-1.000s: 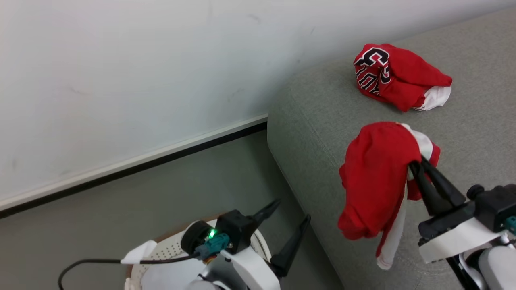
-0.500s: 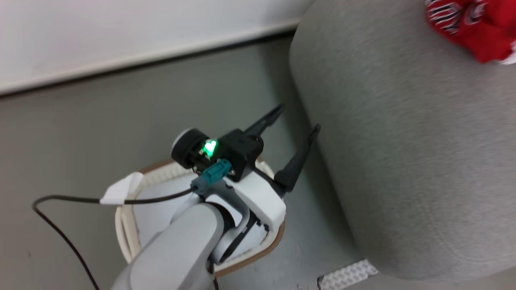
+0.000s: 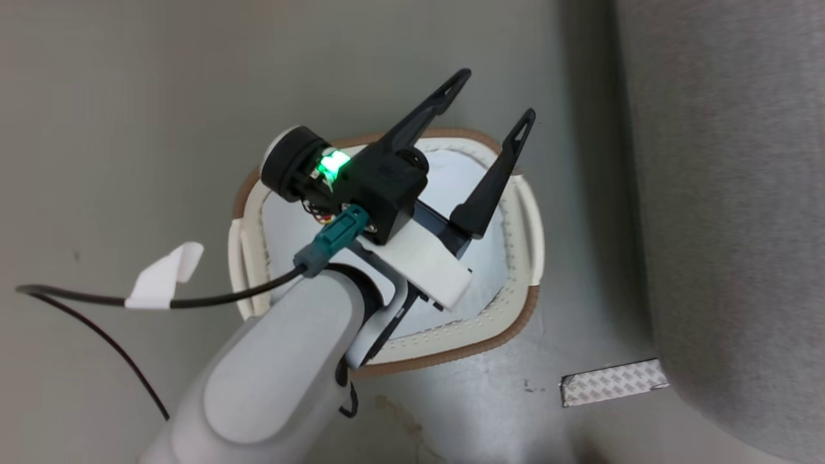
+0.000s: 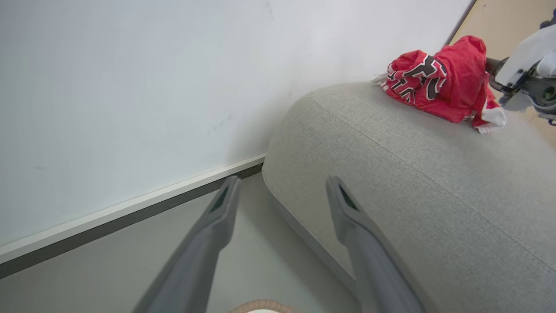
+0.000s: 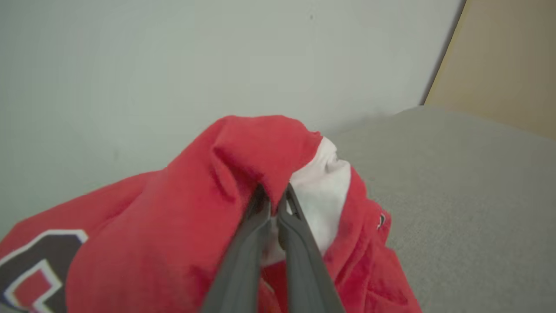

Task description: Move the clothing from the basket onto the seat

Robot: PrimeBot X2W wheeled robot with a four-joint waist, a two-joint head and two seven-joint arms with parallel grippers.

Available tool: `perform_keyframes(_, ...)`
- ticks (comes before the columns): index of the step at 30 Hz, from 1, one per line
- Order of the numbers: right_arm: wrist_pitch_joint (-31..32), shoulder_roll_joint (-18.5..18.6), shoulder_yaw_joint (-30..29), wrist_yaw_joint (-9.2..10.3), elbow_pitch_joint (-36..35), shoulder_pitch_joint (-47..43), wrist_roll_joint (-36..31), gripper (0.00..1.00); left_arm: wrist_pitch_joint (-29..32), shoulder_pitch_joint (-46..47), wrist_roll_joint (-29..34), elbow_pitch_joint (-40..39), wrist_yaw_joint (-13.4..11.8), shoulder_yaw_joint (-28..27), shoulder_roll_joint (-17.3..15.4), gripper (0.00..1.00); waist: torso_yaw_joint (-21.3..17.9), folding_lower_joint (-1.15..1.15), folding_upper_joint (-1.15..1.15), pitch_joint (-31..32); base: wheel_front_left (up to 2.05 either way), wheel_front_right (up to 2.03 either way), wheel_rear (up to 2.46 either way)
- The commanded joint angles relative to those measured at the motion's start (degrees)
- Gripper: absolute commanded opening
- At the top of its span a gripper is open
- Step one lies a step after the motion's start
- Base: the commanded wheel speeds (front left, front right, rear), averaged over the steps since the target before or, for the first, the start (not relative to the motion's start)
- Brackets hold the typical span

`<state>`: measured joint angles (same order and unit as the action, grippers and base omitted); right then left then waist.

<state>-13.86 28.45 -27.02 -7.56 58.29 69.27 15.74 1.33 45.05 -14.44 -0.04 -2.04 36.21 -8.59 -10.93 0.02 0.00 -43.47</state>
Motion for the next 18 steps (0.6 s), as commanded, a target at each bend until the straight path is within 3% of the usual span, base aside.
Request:
perform_keyframes(1,-0.63,-0.45,-0.90,0.15,1.46,0.56,-1.75,0.55,-0.76,0.88,0.68,0.42,0.10,-0.06,-0.08,1.00,2.19,-0.02,0.00,-2.17,0.00,0.00,0.00)
perform_keyframes(2,-0.99,-0.88,-1.67,0.15,2.41,0.67,-2.54,0.99,-0.84,1.17,0.65,0.73,0.06,-0.13,-0.07,1.00,2.12,-0.02,0.00,-2.02,0.00,0.00,0.00)
perform_keyframes(5,-1.40,-2.04,-3.35,0.15,2.58,-0.07,-5.45,1.00,-1.54,1.20,0.38,1.46,0.11,-0.21,-0.26,1.00,1.53,-0.02,0.00,-0.96,0.00,0.00,0.00)
perform_keyframes(13,-1.36,-8.33,-1.59,0.15,-13.68,-11.08,-9.45,1.00,-3.72,-2.48,-1.55,3.54,0.05,-0.69,-1.49,1.00,-1.21,-0.02,0.00,5.52,0.00,0.00,0.00)
perform_keyframes(18,-1.36,-12.93,3.55,0.15,-25.01,-21.96,-9.96,1.00,-5.90,-6.74,-3.51,5.32,-0.64,-1.78,-2.59,1.00,-1.86,-0.02,0.00,12.37,0.00,0.00,0.00)
